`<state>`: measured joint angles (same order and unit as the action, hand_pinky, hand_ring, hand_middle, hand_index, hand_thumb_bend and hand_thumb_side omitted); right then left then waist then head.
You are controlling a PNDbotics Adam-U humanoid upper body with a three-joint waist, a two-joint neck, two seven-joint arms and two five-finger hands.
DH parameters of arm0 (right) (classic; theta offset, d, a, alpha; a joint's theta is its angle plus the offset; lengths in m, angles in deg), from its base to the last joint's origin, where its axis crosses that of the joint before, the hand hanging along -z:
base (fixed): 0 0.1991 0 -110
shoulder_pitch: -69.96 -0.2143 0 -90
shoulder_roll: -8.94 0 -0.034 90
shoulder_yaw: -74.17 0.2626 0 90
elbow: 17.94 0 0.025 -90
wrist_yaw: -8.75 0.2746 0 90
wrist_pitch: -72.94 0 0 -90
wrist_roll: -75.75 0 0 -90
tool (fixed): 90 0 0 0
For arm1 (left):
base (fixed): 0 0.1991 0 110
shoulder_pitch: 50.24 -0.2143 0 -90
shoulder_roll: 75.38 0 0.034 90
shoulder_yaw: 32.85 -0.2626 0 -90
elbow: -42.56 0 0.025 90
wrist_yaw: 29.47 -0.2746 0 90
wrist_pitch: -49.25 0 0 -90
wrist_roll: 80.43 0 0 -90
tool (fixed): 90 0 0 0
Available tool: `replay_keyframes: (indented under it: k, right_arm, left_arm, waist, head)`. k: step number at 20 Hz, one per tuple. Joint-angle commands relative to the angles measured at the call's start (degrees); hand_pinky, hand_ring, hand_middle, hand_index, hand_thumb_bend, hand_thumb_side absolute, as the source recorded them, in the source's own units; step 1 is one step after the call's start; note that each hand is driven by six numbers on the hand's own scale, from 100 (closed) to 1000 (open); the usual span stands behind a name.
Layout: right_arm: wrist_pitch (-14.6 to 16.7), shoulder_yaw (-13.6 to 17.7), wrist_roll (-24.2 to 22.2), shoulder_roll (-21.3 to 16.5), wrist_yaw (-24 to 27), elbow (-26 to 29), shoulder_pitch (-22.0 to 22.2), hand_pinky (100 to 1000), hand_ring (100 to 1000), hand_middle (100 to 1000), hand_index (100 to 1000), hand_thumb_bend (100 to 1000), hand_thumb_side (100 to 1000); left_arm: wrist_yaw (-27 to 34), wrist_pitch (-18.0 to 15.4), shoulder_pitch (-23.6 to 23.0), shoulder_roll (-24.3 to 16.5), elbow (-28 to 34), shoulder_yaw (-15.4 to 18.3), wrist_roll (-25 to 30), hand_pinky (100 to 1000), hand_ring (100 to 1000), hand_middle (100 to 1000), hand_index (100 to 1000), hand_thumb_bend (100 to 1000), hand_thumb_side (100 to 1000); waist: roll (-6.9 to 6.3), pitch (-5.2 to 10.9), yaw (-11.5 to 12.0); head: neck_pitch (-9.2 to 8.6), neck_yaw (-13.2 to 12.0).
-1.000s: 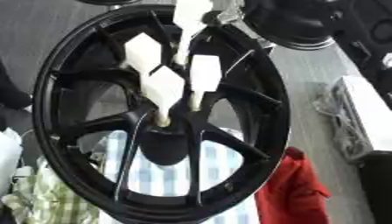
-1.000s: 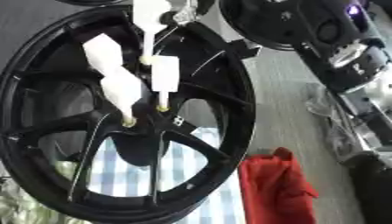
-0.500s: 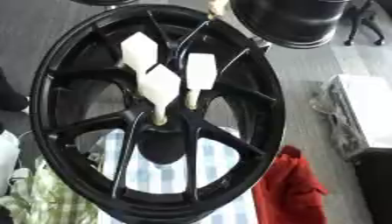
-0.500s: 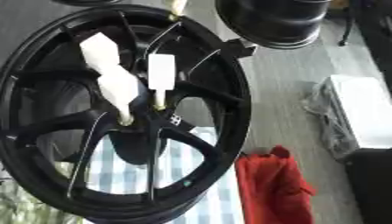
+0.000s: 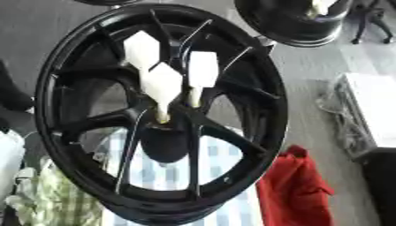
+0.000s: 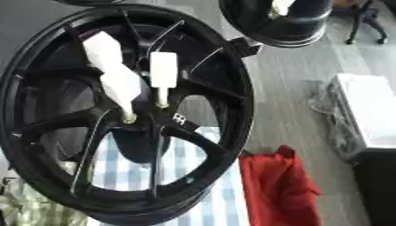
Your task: Pull the pin out of the wheel hub.
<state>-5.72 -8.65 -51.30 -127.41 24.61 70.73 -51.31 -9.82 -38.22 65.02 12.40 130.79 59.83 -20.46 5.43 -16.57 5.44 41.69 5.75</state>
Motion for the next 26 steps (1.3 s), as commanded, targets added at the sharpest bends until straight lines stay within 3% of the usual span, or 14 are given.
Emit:
replay_keyframes:
  k: [1, 7, 9, 12, 14, 17, 24, 25, 26]
  right_arm:
    - [0.5, 5.9, 5.0, -3.6, -0.2, 3.0, 5.8, 858, 712, 543, 451, 200, 100]
    - [-0.1, 10.9, 9.8, 0.0, -3.6, 0.3, 18.7, 857, 711, 551, 468, 184, 100]
    - [-0.3, 12.2, 10.7, 2.2, -5.1, -1.0, 21.8, 862, 727, 582, 529, 245, 100]
    - [-1.0, 13.9, 11.7, 5.2, -8.2, -3.0, 25.0, 878, 785, 733, 741, 499, 100]
    - [-1.3, 14.6, 11.6, 6.6, -10.2, -4.3, 26.2, 888, 817, 787, 818, 570, 134]
    - [-1.0, 15.4, 12.0, 8.1, -11.3, -5.7, 27.1, 897, 834, 827, 864, 566, 199]
    - [-0.4, 15.8, 12.2, 8.7, -11.3, -6.9, 27.4, 897, 834, 828, 867, 566, 203]
    - [-0.3, 16.4, 12.6, 9.3, -11.0, -7.1, 27.0, 887, 795, 785, 819, 499, 219]
    - [-0.2, 17.3, 13.4, 10.3, -10.3, -7.2, 26.2, 887, 795, 785, 819, 499, 219]
  left_arm:
    - [0.0, -0.3, 0.1, -2.1, 1.0, 1.1, -0.7, 672, 810, 742, 767, 384, 709]
    - [0.1, -0.4, -0.5, -2.7, 1.0, 1.7, -1.3, 672, 810, 743, 766, 380, 709]
    - [0.2, -0.4, -0.6, -2.8, 1.0, 1.7, -1.4, 672, 810, 742, 766, 380, 709]
    - [0.2, -0.3, -0.6, -2.8, 0.9, 1.7, -1.3, 672, 810, 742, 765, 381, 711]
    - [0.3, -0.3, -0.5, -2.8, 0.9, 1.8, -1.2, 672, 811, 743, 765, 382, 710]
    - [0.3, -0.3, -0.5, -2.7, 1.0, 1.9, -1.3, 672, 811, 743, 764, 383, 709]
    - [0.4, -0.3, -0.5, -2.7, 0.9, 1.9, -1.4, 672, 811, 743, 764, 383, 709]
    - [0.4, -0.3, -0.5, -2.6, 1.0, 1.8, -1.3, 672, 811, 743, 763, 383, 708]
    - [0.4, -0.3, -0.4, -2.6, 1.0, 1.8, -1.3, 672, 811, 743, 763, 383, 708]
  waist:
    - [-0.47, 1.46, -0.8]
    - [-1.31, 1.59, -2.4]
    - [-1.46, 1.55, -2.7]
    - [-1.58, 1.46, -2.8]
    - [-1.64, 1.40, -2.8]
    - [-1.69, 1.32, -2.7]
    - [-1.68, 1.29, -2.6]
    - [-1.71, 1.39, -2.6]
    - [-1.66, 1.41, -2.5]
  head:
    - [0.14, -1.9]
    - [-0.03, -3.8]
    - [-0.06, -4.3]
    - [-0.11, -4.7]
    - [-0.09, -4.8]
    - [-0.04, -4.8]
    - [0.00, -4.8]
    - [0.18, -4.7]
    - [0.23, -4.6]
